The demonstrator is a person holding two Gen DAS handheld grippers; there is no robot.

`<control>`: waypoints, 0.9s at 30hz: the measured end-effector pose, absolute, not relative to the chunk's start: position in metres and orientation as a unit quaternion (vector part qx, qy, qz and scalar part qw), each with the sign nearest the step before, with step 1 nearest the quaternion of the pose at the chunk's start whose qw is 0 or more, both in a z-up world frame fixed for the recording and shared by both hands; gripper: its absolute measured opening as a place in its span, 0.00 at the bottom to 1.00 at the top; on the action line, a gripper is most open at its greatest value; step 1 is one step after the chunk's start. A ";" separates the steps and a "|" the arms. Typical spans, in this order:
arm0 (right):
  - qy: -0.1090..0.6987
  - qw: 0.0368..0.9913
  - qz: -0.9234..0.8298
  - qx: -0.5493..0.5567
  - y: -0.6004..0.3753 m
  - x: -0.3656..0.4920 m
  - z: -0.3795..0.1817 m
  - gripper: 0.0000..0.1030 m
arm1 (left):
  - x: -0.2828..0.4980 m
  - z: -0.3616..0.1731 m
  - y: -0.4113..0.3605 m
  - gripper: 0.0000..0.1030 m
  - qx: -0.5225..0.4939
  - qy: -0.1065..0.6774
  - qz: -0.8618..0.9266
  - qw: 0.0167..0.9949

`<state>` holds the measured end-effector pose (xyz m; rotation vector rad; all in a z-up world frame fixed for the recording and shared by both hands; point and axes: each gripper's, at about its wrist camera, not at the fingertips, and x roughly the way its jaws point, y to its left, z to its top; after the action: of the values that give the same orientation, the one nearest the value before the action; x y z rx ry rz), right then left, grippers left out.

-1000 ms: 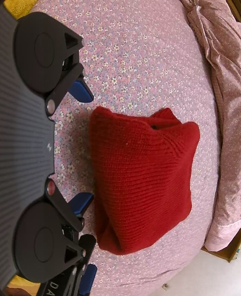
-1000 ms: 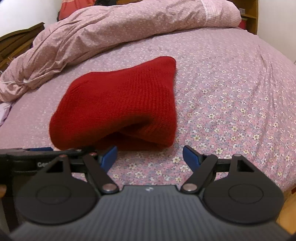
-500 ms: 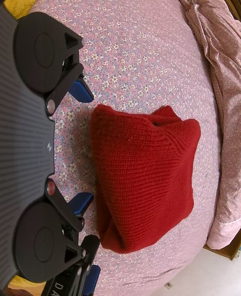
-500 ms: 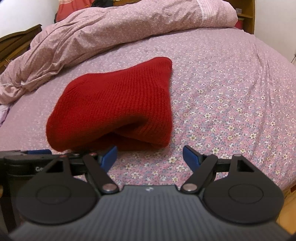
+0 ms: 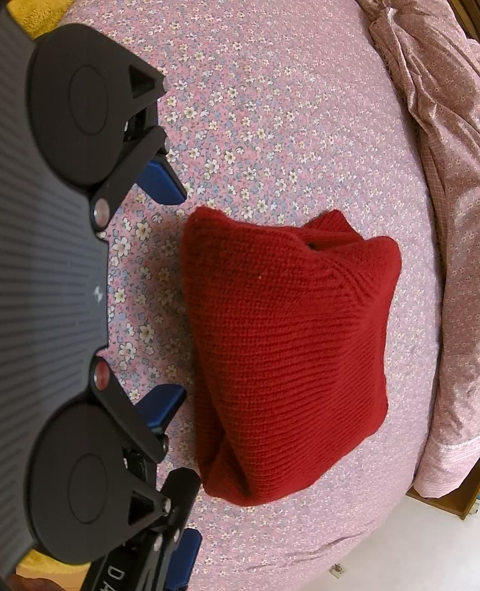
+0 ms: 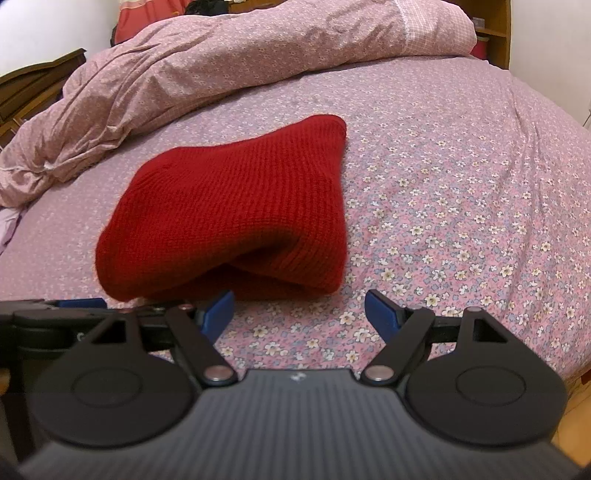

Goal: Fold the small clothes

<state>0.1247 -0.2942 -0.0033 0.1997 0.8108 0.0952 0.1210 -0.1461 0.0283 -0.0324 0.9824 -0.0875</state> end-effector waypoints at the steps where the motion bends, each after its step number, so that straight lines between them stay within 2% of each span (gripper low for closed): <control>1: 0.394 0.913 0.046 0.097 -0.294 0.125 -0.003 0.77 | 0.121 0.028 -0.146 1.00 -0.016 0.472 -0.042 0.881; 27: 0.394 0.912 0.050 0.100 -0.293 0.123 -0.004 0.77 | 0.121 0.026 -0.146 1.00 -0.013 0.474 -0.039 0.880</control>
<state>0.1235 -0.2934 -0.0039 0.2057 0.8109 0.1037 0.1208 -0.1464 0.0264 -0.0278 0.9871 -0.0822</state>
